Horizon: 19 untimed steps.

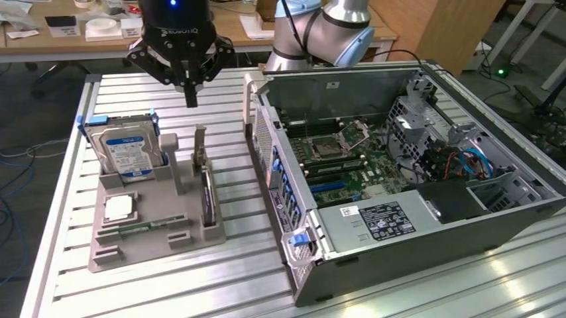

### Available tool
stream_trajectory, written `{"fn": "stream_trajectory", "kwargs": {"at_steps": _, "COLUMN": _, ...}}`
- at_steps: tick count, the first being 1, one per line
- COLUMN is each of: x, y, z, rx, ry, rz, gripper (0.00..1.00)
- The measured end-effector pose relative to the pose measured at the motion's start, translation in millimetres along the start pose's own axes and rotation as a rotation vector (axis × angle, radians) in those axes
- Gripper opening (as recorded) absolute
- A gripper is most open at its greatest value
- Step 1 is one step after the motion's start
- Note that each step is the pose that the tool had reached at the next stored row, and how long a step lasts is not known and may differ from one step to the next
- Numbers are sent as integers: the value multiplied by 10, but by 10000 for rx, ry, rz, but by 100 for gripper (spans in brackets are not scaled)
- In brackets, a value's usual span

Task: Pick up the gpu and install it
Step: 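Reach for the gpu, then pick up the gpu and move the gpu toward the slot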

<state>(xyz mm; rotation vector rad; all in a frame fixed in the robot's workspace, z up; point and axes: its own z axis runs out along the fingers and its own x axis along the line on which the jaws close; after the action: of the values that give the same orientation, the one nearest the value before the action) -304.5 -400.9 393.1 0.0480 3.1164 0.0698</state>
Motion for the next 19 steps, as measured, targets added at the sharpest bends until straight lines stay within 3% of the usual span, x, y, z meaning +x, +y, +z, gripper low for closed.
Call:
{"fn": "stream_trajectory", "kwargs": {"at_steps": 17, "x": 10, "y": 0, "z": -1, "rx": 0, "ry": 1, "rz": -1, "gripper": 11}}
{"fn": "stream_trajectory", "kwargs": {"at_steps": 19, "x": 10, "y": 0, "z": -1, "rx": 0, "ry": 1, "rz": 0, "gripper": 17}}
